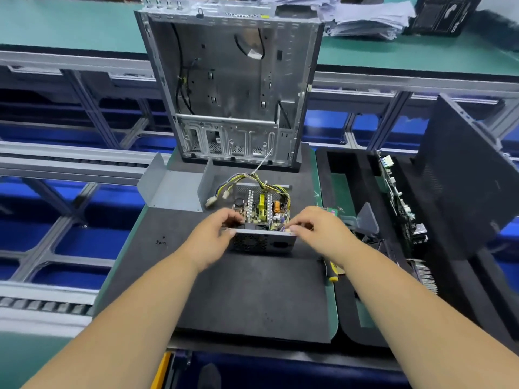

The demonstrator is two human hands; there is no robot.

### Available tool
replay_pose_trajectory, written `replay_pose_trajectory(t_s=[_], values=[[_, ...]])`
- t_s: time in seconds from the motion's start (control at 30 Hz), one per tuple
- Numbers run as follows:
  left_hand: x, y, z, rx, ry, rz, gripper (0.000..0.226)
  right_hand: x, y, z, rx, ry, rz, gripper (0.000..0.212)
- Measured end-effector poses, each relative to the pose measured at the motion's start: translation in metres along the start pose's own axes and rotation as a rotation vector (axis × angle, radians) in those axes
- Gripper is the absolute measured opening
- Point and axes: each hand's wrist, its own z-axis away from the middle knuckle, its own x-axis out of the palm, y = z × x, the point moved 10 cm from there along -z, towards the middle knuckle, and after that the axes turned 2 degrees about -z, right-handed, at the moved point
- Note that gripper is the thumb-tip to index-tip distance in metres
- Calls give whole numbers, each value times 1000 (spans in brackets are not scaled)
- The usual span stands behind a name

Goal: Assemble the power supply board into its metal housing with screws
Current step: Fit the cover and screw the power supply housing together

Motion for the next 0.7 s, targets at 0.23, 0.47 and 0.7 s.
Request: replay_pose_trajectory(t_s=[0.23, 0.47, 0.7], values=[[-4, 18, -4, 23, 65, -114, 26, -21, 34, 3, 89, 116, 50, 16], [8, 48, -9, 121, 84, -170, 22, -6, 44, 2, 89, 85, 68, 22], [21, 68, -28, 185, 20, -192, 20, 7, 40, -7, 37, 79, 210, 8]])
